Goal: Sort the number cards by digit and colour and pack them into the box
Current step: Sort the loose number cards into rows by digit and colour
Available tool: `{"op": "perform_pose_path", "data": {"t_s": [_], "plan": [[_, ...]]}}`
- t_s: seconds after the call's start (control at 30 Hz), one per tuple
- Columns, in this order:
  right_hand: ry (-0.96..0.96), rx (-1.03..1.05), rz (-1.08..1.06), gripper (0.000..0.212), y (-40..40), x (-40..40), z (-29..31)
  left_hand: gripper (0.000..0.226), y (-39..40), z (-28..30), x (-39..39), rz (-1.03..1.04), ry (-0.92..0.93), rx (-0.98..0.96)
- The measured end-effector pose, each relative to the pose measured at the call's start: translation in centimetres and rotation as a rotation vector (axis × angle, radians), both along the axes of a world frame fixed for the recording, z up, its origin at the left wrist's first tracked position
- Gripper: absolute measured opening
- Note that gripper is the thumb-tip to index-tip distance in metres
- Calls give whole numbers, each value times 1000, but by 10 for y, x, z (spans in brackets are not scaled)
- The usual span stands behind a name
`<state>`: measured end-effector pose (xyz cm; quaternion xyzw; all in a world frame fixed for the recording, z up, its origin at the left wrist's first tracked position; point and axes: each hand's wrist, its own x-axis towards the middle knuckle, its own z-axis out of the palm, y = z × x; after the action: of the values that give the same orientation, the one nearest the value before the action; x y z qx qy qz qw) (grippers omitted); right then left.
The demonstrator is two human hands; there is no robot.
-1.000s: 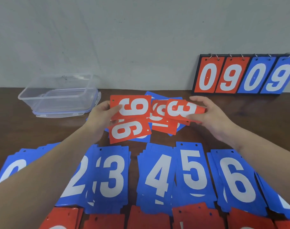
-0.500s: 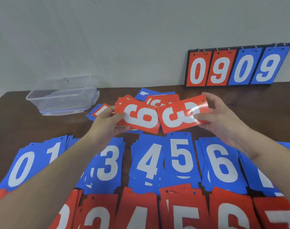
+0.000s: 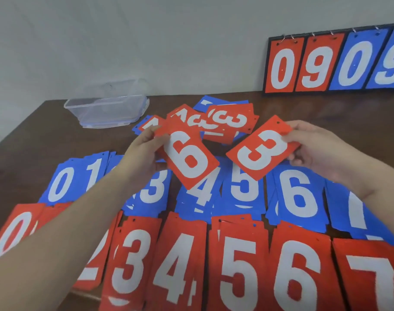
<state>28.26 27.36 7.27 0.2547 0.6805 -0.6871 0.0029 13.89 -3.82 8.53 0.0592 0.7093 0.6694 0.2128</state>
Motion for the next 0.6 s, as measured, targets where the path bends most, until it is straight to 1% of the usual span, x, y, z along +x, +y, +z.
{"op": "perform_pose_path", "data": {"t_s": [0.2,0.27,0.37,0.43,0.6], "plan": [[38,3,130,25,-31,-19,-6,18,-32,7,22,142,-44,-5],[51,37,210,26,-45,-27,-8,18,-46,9,31,193,-37,-6],[62,143,340,24,-68,-39,-12,15,-70,8,51,270,-31,-1],[67,150,426,24,-83,-45,-15,13,-85,6,66,319,-36,-14],[76,173,615,27,-127,-43,-16,23,-114,7,102,413,-81,2]]}}
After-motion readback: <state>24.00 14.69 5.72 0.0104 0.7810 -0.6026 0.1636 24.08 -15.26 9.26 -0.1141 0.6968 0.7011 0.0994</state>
